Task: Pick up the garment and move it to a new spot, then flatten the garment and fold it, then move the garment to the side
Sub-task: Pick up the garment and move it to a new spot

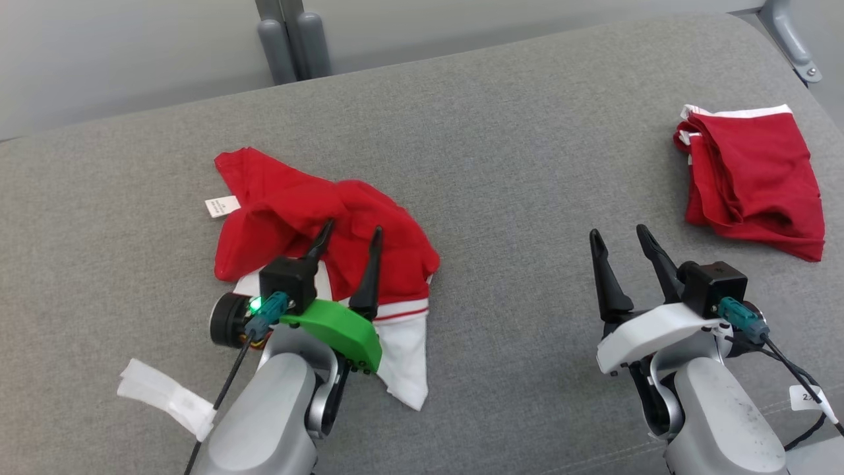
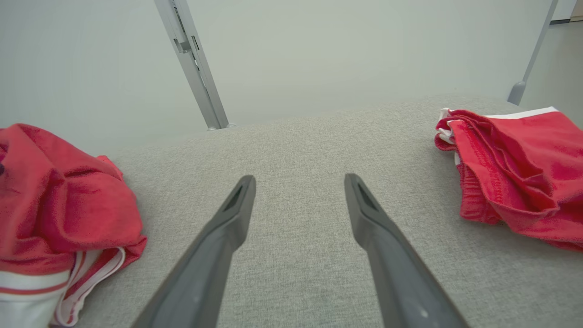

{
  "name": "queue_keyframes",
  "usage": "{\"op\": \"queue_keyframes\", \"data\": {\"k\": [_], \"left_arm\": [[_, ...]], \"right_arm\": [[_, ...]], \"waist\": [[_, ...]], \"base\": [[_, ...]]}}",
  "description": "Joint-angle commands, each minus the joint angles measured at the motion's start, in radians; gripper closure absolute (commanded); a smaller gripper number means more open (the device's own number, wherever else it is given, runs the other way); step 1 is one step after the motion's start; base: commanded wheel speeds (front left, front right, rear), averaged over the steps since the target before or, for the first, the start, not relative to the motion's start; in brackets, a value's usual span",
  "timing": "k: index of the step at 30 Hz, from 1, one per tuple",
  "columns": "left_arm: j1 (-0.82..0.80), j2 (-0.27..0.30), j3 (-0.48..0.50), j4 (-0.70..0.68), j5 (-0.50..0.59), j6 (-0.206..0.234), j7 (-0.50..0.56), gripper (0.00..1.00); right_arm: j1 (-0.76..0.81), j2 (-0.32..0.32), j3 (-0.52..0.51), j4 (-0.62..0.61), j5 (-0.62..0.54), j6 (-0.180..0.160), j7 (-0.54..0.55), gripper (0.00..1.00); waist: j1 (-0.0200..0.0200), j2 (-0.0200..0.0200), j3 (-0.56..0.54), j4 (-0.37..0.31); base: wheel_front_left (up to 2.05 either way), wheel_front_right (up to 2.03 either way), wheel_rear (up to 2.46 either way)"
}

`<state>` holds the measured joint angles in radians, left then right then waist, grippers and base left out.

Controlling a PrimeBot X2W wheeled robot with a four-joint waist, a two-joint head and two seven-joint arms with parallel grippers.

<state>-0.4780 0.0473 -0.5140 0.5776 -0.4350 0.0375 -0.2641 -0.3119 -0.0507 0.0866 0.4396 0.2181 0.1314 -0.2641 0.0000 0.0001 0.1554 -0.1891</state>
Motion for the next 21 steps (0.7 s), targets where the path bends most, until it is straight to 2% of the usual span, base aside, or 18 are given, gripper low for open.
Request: {"op": "queue_keyframes", "data": {"k": [1, 11, 21], "left_arm": [[0.027, 0.006, 0.029, -0.005, 0.011, 0.008, 0.000, 0.00], [0.230, 0.025, 0.259, -0.089, 0.114, 0.024, 0.000, 0.00], [0.416, 0.012, 0.432, -0.177, 0.189, 0.002, 0.000, 0.00]], "right_arm": [[0.015, -0.001, 0.000, -0.005, 0.003, -0.001, 0.000, 0.00], [0.075, -0.002, 0.014, -0.011, -0.009, -0.001, 0.000, 0.00], [0.119, -0.001, 0.051, 0.009, 0.009, -0.001, 0.000, 0.00]], "waist": [[0.0000, -0.0001, -0.016, 0.020], [0.0000, -0.0001, -0.089, 0.103], [0.0000, -0.0001, -0.134, 0.128]], "base": [[0.00, 0.00, 0.00], [0.00, 0.00, 0.00], [0.00, 0.00, 0.00]]}}
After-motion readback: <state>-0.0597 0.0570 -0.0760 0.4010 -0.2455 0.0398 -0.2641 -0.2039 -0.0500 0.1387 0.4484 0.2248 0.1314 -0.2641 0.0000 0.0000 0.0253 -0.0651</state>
